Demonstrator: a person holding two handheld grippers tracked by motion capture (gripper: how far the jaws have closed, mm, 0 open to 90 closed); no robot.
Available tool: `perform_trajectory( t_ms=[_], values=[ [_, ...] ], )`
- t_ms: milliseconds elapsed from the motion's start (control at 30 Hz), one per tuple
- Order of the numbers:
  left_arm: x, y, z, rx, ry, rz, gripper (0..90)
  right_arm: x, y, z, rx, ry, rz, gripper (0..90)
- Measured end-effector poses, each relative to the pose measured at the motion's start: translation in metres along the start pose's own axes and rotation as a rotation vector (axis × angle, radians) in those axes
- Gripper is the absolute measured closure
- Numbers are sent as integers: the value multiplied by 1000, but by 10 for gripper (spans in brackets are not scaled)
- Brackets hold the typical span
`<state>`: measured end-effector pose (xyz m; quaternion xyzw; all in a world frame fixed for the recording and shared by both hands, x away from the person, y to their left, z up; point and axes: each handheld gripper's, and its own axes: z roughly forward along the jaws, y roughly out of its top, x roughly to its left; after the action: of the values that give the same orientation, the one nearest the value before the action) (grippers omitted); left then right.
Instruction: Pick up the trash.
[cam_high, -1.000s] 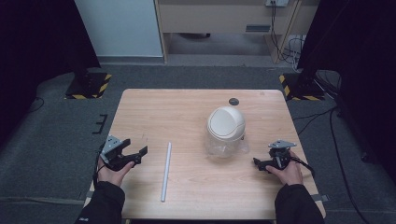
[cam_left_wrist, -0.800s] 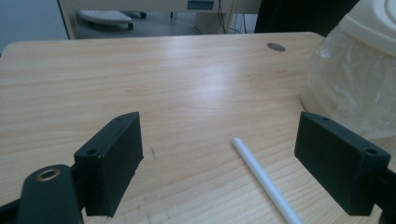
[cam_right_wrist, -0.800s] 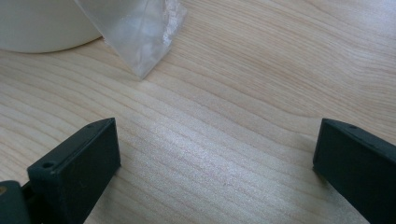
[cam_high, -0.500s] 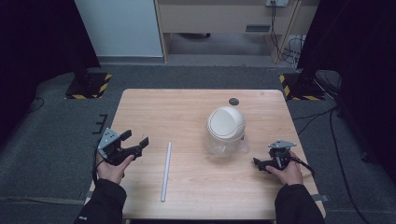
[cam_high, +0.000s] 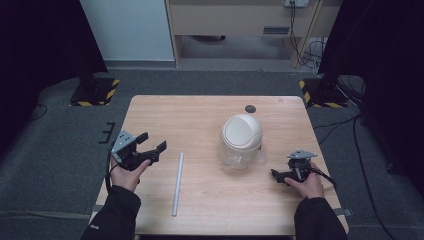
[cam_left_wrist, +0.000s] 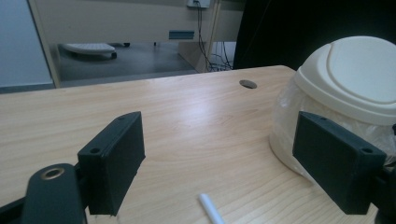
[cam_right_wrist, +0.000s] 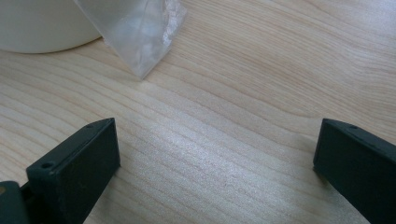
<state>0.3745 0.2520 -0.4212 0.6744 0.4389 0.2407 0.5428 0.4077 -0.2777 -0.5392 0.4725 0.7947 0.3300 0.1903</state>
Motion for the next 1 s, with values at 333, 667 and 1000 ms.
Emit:
perform_trajectory(
  t_ms=[333,667,1000],
  values=[
    [-23,26,22,-20,-36,56,160,0,0,0,0,0,0,7],
    [-47,47,42,-30,-93,96,159,0,0,0,0,0,0,7],
    [-70,57,66,-36,-130,119,157,0,0,0,0,0,0,7]
  ],
)
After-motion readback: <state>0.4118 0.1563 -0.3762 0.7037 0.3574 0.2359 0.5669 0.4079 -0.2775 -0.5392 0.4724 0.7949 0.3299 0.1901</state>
